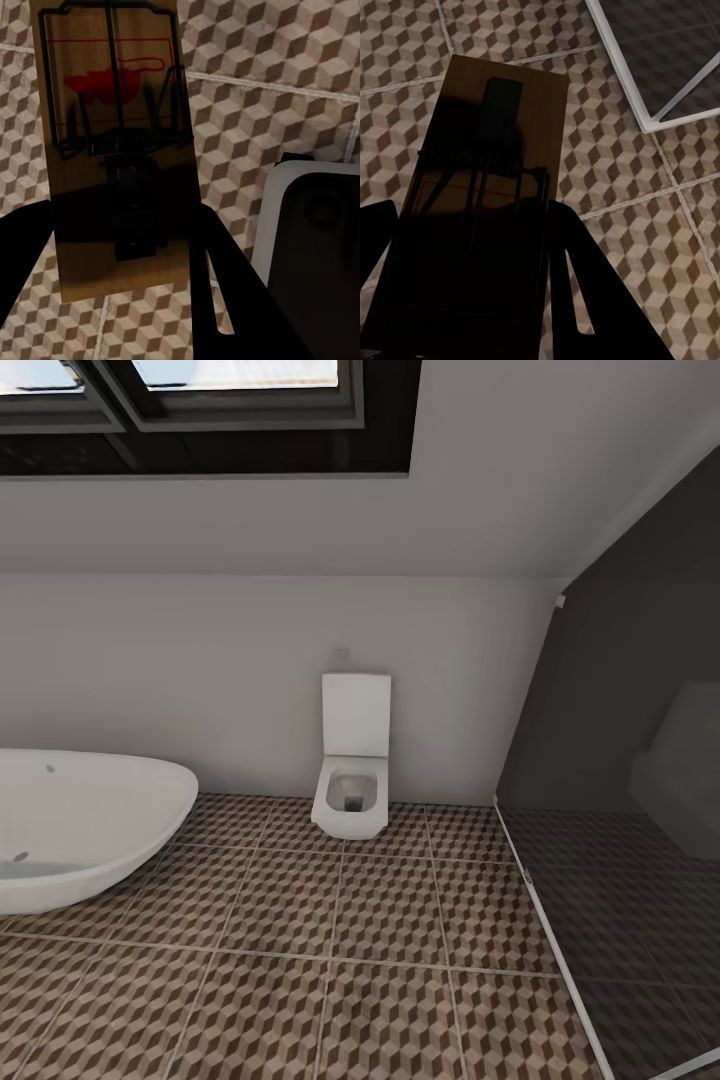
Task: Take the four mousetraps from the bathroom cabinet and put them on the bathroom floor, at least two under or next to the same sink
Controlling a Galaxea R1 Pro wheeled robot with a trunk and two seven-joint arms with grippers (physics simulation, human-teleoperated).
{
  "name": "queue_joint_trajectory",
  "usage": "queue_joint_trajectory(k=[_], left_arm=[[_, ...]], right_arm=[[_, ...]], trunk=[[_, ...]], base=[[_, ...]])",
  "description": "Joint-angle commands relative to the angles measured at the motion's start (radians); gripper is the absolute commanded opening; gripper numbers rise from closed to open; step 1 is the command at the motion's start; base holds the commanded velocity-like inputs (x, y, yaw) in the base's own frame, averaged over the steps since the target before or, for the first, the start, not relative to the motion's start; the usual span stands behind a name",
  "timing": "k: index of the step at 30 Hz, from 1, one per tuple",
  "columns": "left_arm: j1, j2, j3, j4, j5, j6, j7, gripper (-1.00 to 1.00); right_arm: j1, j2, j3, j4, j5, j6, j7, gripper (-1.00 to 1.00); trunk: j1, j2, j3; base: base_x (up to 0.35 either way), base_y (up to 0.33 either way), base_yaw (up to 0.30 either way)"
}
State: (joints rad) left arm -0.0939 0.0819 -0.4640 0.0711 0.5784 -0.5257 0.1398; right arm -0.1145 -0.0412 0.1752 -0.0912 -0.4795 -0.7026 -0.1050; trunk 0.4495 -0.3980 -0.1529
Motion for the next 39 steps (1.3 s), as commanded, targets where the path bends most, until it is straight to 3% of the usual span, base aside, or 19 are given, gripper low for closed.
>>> queue_joint_trajectory(k=[1, 39], left_arm=[[-0.001, -0.001, -0.007, 0.003, -0.002, -0.003, 0.006, -1.0], [-0.001, -0.001, -0.007, 0.003, -0.002, -0.004, 0.006, -1.0]], right_arm=[[-0.001, 0.0, 0.009, -0.001, -0.002, -0.002, -0.009, -1.0], [-0.001, 0.0, 0.009, 0.0, -0.002, -0.002, -0.009, -1.0]], trunk=[[0.001, -0.002, -0.002], [0.001, -0.002, -0.002]], base=[[0.0, 0.0, 0.0], [0.0, 0.0, 0.0]])
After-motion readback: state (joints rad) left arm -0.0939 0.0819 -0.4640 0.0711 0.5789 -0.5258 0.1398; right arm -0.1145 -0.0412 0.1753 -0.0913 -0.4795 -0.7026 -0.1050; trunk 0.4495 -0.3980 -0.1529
